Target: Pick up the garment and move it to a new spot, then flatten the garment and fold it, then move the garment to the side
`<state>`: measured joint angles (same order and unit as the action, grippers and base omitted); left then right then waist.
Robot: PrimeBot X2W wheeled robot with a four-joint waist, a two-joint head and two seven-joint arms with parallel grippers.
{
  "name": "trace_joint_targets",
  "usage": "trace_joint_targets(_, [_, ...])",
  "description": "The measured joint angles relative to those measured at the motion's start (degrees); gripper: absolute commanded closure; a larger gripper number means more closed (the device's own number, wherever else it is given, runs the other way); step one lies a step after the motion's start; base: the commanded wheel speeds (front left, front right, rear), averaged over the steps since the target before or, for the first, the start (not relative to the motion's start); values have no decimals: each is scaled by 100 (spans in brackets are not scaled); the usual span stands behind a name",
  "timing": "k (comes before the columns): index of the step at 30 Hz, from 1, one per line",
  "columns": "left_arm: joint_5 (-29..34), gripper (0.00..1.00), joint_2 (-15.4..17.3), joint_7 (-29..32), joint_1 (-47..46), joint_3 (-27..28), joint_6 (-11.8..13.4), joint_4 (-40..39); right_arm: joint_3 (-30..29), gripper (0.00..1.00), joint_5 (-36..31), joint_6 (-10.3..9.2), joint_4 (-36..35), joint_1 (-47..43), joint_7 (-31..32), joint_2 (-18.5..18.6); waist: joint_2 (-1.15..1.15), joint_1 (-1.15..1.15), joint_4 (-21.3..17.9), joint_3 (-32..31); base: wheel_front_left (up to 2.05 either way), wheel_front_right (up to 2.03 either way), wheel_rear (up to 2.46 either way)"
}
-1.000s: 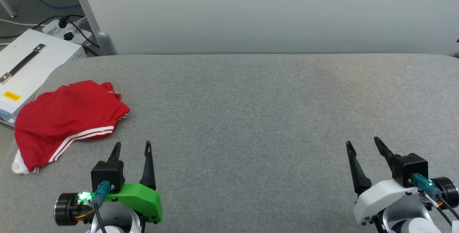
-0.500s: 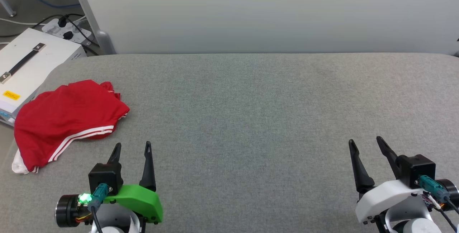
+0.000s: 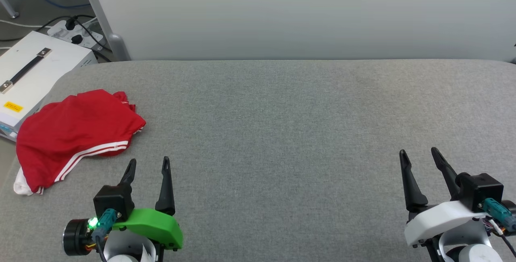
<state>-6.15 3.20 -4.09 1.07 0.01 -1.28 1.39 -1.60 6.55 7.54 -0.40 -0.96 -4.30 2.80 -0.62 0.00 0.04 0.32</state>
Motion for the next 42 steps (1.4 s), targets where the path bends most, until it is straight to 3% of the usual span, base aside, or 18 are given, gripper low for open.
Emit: trace_joint_targets(42, [-452, 0, -1, -503, -1, -166, -59, 359, -36, 0, 214, 0, 210, 0, -492, 0, 0, 0, 31, 52, 0, 0, 0])
